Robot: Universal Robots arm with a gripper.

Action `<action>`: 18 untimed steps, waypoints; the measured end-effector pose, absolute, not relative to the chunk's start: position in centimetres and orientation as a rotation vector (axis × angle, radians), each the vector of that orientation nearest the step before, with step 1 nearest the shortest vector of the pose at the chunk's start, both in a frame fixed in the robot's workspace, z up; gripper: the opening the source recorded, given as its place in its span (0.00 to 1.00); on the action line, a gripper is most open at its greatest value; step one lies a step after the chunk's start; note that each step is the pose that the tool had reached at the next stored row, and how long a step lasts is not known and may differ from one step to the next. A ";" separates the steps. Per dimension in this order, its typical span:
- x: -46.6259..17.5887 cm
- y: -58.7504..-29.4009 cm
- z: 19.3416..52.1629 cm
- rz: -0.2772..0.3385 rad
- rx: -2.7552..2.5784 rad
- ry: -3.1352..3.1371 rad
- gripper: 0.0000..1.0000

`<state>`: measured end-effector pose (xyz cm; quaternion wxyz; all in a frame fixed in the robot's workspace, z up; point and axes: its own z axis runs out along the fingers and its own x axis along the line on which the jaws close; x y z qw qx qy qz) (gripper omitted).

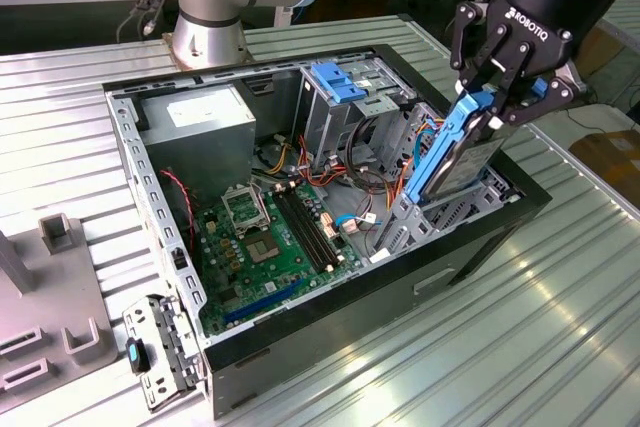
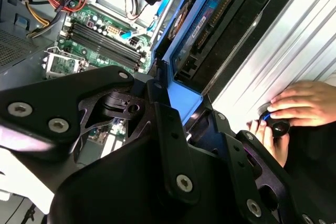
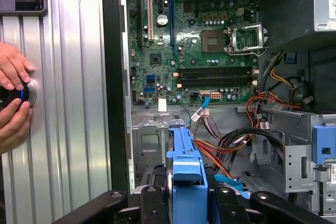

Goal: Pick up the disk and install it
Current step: 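Insert the disk into the insertion slot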

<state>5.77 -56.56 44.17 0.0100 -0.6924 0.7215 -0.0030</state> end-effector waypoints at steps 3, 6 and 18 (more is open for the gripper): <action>5.8 -56.6 44.0 -0.009 -2.161 2.252 0.37; 5.8 -56.6 43.8 -0.009 -2.161 2.252 0.37; 5.8 -56.6 42.4 -0.009 -2.161 2.252 0.37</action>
